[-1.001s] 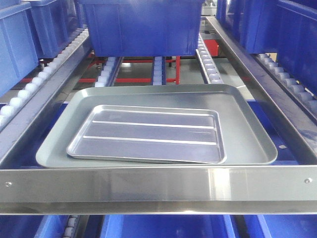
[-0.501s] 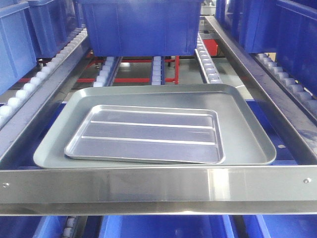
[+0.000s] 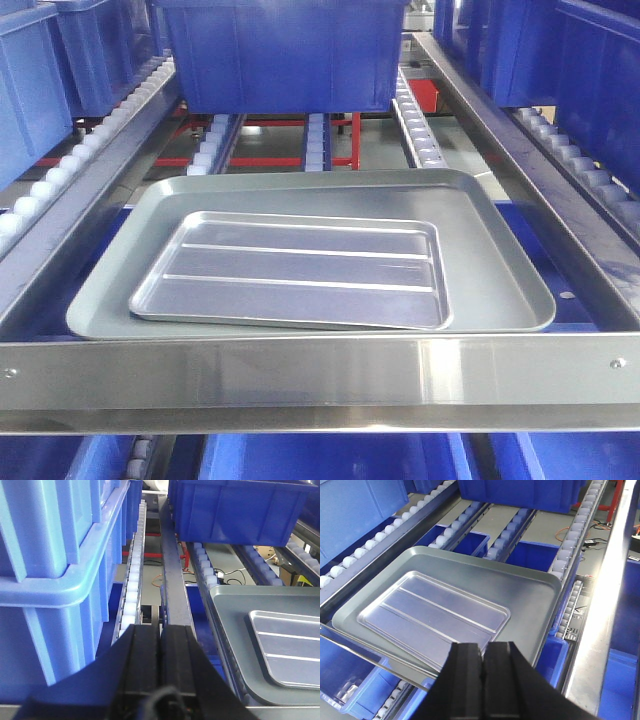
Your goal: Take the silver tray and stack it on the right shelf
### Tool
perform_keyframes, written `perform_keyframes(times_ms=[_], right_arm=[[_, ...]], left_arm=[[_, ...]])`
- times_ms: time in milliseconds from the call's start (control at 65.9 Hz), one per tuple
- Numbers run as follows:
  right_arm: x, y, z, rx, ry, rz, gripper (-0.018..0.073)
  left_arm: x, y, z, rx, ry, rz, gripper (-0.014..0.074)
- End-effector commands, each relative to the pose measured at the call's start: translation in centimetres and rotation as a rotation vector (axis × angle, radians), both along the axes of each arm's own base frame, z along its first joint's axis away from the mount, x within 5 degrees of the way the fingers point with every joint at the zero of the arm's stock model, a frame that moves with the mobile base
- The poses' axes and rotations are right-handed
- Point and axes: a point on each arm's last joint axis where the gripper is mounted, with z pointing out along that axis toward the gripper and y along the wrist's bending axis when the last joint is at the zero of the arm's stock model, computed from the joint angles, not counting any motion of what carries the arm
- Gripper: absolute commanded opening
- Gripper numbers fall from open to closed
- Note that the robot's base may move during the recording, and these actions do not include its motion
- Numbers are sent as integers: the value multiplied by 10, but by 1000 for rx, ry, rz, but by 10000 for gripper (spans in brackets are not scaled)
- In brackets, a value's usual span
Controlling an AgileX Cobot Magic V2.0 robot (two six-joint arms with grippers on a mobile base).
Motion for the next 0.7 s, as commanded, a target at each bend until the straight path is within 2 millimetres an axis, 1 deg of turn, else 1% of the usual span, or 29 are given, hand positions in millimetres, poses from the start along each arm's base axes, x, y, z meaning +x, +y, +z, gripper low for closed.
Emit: perform_keyframes(times_ms=[0, 182, 319, 410, 576, 683], right_arm=[[0, 3, 17, 29, -102, 34, 57], [0, 3, 17, 29, -102, 34, 57], [-1, 6, 22, 60, -150, 61, 57], [0, 5, 22, 62, -153, 56, 57], [4, -9, 15, 49, -77, -85, 57], [1, -20, 15, 0, -151, -157, 57]], left_arm=[[-1, 1, 3, -18, -86, 14, -90], [-1, 1, 3, -18, -86, 14, -90], [-1, 1, 3, -18, -86, 14, -90], [-1, 1, 3, -18, -86, 14, -90], [-1, 1, 3, -18, -86, 14, -90], [-1, 1, 3, -18, -86, 14, -90]])
